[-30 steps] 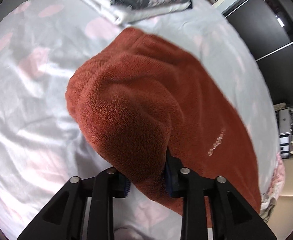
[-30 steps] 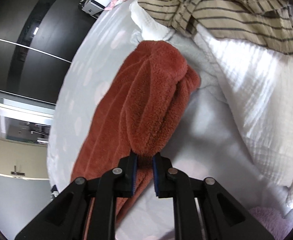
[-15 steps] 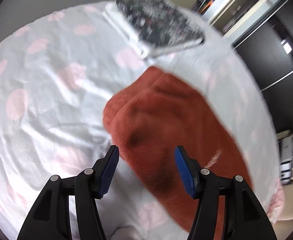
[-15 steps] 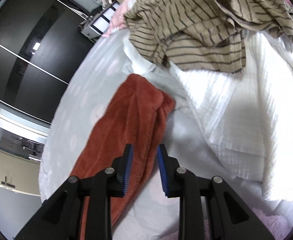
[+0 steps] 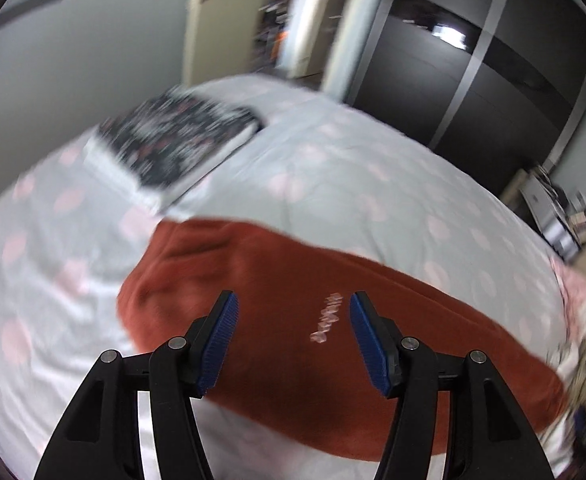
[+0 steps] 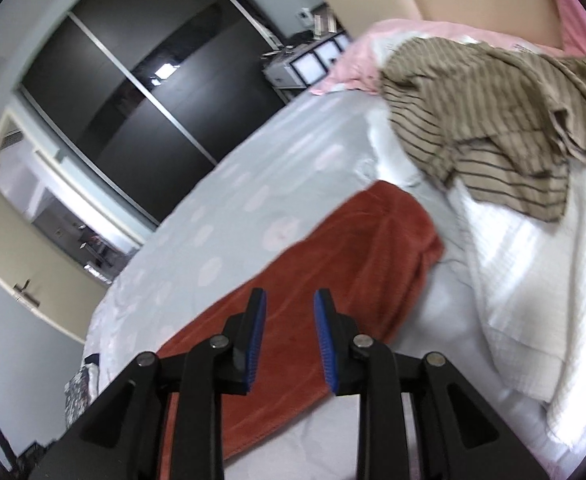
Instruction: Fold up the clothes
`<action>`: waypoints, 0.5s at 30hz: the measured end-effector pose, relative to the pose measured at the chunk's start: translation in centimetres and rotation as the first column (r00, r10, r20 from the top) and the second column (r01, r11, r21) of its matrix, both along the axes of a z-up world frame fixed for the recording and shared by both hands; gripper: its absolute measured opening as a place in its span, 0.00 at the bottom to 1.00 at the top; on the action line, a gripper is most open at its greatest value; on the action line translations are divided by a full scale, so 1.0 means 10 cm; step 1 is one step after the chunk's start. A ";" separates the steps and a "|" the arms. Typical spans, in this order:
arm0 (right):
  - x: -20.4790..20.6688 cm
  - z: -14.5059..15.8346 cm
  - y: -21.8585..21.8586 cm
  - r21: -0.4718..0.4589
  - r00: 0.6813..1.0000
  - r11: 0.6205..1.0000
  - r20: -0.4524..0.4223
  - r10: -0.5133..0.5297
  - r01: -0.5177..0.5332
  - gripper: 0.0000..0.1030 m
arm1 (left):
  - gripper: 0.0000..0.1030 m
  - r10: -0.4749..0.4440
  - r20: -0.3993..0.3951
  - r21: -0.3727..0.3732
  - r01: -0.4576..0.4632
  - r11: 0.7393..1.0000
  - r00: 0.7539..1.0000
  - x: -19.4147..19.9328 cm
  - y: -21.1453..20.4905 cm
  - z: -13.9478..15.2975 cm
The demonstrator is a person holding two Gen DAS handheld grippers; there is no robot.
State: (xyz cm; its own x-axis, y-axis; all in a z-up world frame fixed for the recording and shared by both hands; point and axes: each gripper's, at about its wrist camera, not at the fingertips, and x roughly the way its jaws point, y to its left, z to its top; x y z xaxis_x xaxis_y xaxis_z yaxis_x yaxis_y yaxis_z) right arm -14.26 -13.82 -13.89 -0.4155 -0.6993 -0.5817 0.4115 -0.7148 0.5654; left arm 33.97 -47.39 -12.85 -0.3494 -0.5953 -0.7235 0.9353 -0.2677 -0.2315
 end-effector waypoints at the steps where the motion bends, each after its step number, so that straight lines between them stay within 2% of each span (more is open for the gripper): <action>1: 0.00 0.00 -0.04 0.000 1.000 1.000 -0.003 0.020 -0.020 0.24 | 0.58 -0.038 0.003 -0.020 0.038 0.999 0.999 -0.07 0.02 0.03; 4: 0.01 0.00 -0.16 0.007 0.996 0.996 -0.010 0.086 -0.086 0.24 | 0.58 -0.159 0.020 -0.051 0.159 0.986 0.987 -0.29 0.02 0.01; 7: -0.01 0.00 -0.32 0.030 0.987 0.986 -0.007 0.161 -0.161 0.24 | 0.58 -0.279 0.106 -0.076 0.288 0.955 0.954 -0.54 0.07 0.01; 12: -0.05 0.04 -0.77 0.105 0.938 0.933 -0.008 0.347 -0.344 0.24 | 0.58 -0.459 0.206 -0.079 0.482 0.873 0.864 -0.90 0.04 0.01; 15: 0.01 0.11 -1.18 0.195 0.872 0.859 -0.035 0.489 -0.474 0.24 | 0.58 -0.536 0.254 -0.057 0.565 0.823 0.805 -1.09 -0.05 -0.01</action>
State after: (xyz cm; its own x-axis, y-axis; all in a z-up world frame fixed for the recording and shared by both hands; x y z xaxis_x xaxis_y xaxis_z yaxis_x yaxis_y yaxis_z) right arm -14.15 -25.66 -12.79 -0.1033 -0.7143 -0.6922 0.7683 -0.4993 0.4006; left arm 23.03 -47.90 -12.94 -0.4885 -0.4399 -0.7535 0.6433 -0.7650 0.0296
